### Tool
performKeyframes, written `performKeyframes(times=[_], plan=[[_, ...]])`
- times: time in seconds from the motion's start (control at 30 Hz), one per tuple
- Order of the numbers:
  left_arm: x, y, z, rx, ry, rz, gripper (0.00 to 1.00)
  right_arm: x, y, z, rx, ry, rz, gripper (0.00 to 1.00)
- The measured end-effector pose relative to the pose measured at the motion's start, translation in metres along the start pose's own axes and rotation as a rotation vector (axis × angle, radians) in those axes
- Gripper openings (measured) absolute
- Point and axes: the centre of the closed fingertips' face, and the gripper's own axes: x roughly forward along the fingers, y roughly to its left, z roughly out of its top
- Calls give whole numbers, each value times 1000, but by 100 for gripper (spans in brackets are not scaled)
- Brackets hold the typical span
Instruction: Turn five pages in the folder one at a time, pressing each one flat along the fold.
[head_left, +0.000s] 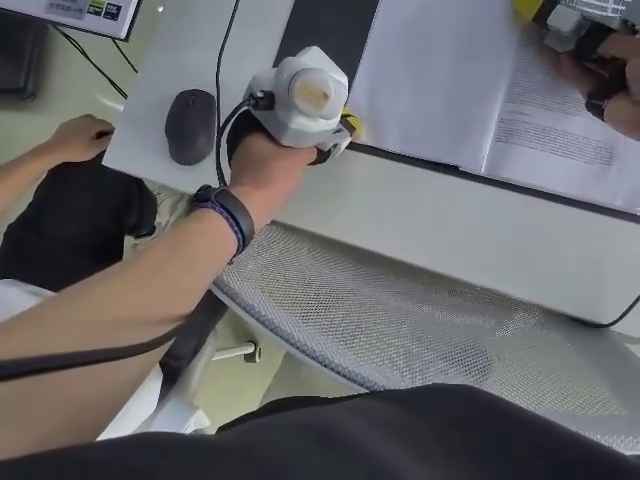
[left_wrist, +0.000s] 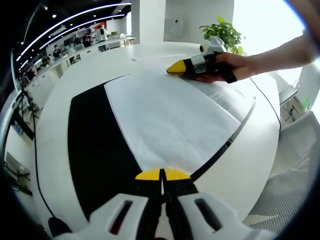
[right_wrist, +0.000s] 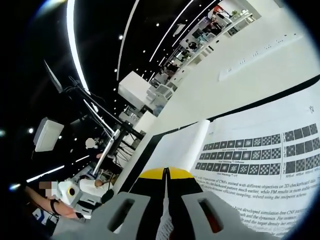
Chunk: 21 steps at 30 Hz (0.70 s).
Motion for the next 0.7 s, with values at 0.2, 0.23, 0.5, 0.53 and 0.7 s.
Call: performKeyframes(times=[0.2,0.23,0.5,0.53,0.7], plan=[[0,-1,0,1,-1,3,0,-9,18,-17,-20,41,32,0],[0,-1,0,3,-1,3,0,-10,18,-20,-24,51,40,0],[-1,-2,0,2,-2,2,0,-26,33,-57,-49,138,106,0],[-1,-2,0,2,-3,2,0,-27,34,-59,-48,138,107,0],[-1,-2,0,-2,-6,0,0,-39,48,-85,-59,181,133,0]])
